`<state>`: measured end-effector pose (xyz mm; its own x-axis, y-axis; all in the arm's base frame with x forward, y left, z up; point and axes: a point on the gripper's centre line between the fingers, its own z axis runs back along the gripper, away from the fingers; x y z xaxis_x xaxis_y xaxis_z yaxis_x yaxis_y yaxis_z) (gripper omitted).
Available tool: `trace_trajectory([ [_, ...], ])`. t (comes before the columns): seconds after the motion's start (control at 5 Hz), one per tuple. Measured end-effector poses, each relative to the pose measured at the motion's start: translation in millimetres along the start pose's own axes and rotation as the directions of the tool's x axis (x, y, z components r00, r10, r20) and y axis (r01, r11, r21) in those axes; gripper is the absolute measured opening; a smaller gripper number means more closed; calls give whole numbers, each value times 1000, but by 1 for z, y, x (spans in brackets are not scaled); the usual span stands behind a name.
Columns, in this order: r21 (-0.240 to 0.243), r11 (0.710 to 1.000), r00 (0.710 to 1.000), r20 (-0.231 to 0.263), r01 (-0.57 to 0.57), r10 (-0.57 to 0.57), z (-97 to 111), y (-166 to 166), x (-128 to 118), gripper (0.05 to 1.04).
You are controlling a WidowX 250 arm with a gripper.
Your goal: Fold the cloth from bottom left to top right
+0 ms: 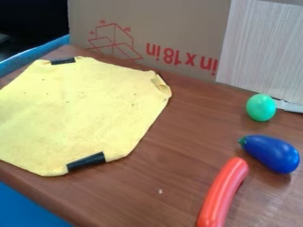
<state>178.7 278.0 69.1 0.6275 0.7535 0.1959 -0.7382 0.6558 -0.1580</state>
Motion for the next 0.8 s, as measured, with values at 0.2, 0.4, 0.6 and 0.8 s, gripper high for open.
trace_trajectory([
  [0.2, 0, 1000, 1000, 10, -20, 20, -1, 0, 2, 656],
  [0.4, 7, 1000, 1000, 14, -21, 20, -2, 1, 1, 364],
  [0.6, 13, 1000, 1000, 16, -11, 11, -3, 1, 1, 155],
  [0.8, -3, 1000, 999, 47, 12, -11, 6, -11, 3, 64],
])
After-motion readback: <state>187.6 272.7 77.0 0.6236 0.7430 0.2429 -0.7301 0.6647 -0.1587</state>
